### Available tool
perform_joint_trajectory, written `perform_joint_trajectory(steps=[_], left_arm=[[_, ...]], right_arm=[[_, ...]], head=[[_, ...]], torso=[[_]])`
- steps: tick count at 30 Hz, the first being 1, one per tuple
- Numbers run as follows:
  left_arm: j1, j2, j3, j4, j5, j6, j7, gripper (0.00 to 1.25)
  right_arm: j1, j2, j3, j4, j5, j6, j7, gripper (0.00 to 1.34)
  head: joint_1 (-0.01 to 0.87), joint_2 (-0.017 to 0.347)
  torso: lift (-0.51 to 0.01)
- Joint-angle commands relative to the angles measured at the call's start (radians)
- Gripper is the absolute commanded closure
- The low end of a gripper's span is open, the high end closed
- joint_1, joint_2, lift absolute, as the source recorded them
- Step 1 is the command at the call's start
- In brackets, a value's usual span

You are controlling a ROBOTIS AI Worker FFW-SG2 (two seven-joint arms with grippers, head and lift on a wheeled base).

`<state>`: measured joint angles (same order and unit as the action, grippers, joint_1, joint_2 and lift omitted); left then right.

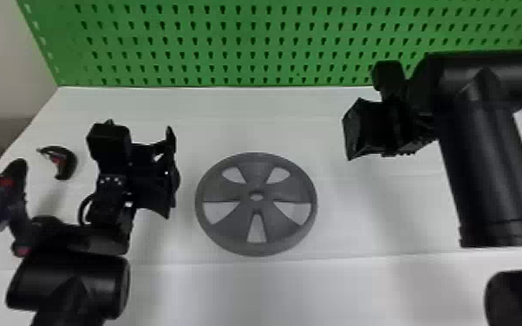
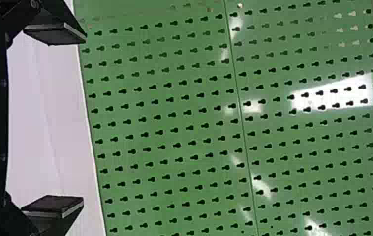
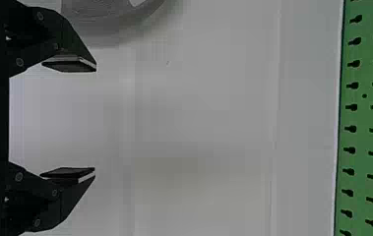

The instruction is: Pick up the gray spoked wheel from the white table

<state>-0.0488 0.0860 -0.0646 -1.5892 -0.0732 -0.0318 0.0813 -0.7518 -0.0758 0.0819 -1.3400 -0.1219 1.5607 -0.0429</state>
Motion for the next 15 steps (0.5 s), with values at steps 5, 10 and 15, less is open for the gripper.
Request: perform_joint_trajectory(steps=[5,10,15], left_arm=[[-0.011,0.009,-0.015,0.000,-0.002,0.007,0.000,0.13],[-0.017,0.020,-0.029,0.000,-0.002,0.016,0.000,0.13],[-0.020,0.024,-0.034,0.000,0.000,0.018,0.000,0.13]], right_arm=[[-0.066,-0.012,-0.002,0.134,-0.096,0.012,0.000,0.50],[-0.078,-0.036,0.036,0.190,-0.153,0.012,0.000,0.50],[-0.090,-0.058,0.058,0.275,-0.248,0.012,0.000,0.50]], head=[[0.765,0.018],[0.765,0.018],[0.765,0.018]], torso=[[-0.090],[-0.090],[-0.090]])
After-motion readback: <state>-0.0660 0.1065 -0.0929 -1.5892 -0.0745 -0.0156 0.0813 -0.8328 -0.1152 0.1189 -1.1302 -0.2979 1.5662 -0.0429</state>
